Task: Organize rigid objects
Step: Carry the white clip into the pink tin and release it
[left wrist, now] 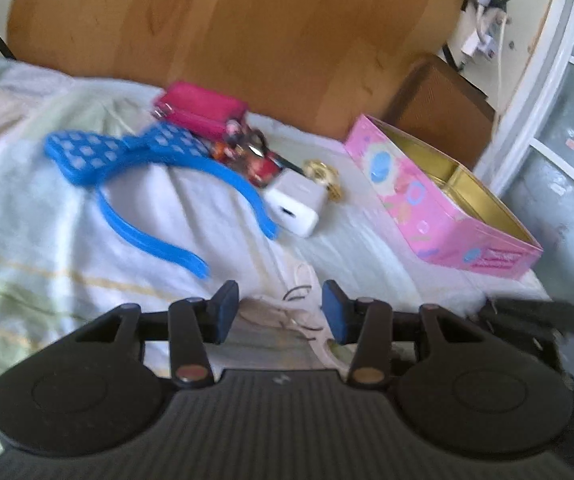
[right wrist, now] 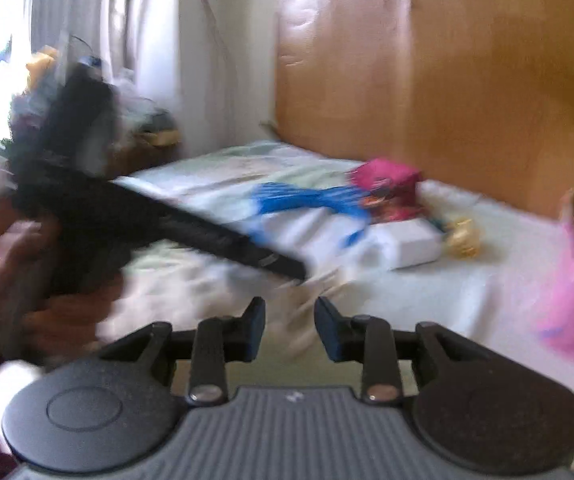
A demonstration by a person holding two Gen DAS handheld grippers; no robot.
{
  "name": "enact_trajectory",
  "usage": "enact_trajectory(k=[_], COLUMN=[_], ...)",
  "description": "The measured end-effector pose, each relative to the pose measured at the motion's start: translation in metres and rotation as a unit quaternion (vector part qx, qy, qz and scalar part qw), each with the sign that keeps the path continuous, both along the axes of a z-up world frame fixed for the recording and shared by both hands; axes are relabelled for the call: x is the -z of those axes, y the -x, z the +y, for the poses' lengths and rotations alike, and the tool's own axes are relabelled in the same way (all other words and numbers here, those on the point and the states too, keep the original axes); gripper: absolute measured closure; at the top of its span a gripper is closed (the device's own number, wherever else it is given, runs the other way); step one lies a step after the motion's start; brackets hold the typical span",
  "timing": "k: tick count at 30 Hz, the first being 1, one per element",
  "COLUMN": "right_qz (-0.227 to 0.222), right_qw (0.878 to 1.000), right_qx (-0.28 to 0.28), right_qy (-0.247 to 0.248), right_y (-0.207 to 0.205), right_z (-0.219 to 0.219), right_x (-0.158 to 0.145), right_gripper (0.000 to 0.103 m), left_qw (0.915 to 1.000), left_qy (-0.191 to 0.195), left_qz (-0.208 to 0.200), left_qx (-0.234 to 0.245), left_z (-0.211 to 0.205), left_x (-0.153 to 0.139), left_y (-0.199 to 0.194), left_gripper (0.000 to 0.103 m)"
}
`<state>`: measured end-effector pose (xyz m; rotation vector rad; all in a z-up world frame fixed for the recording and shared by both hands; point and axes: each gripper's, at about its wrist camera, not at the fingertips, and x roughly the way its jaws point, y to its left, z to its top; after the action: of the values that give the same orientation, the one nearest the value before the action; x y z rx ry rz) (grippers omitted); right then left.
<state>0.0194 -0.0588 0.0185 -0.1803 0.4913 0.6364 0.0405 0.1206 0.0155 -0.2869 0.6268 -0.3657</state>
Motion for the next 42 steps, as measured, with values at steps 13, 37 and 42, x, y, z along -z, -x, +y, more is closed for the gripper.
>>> enact_trajectory(k=[13,37,42], right_qz=[0.037,-0.038,-0.099], right_qw=[0.998,0.996,0.986], right_qx=[0.03,0.065,0.125], right_qy=[-0.047,-0.046,-0.054], right_y=[0.001,0.0,0.001], right_z=[-0.051,-0.073,-0.12], right_x=[0.003,-0.024,-0.052], right_gripper=[0.073,0.072,0.071], left_qw=[0.9947,0.9792,0.9645], left_qy=[-0.067,-0.106,-0.118], left_qz=[-0.066,-0.104,-0.154], left_qx=[0.042,0.138,0.179], left_z=[-0.016,-0.075,-0.129], left_x=[-0.008,-0.032,-0.064], left_y=[0.022,0.006,-0.018], left_gripper=[0.031,0.072,0.071])
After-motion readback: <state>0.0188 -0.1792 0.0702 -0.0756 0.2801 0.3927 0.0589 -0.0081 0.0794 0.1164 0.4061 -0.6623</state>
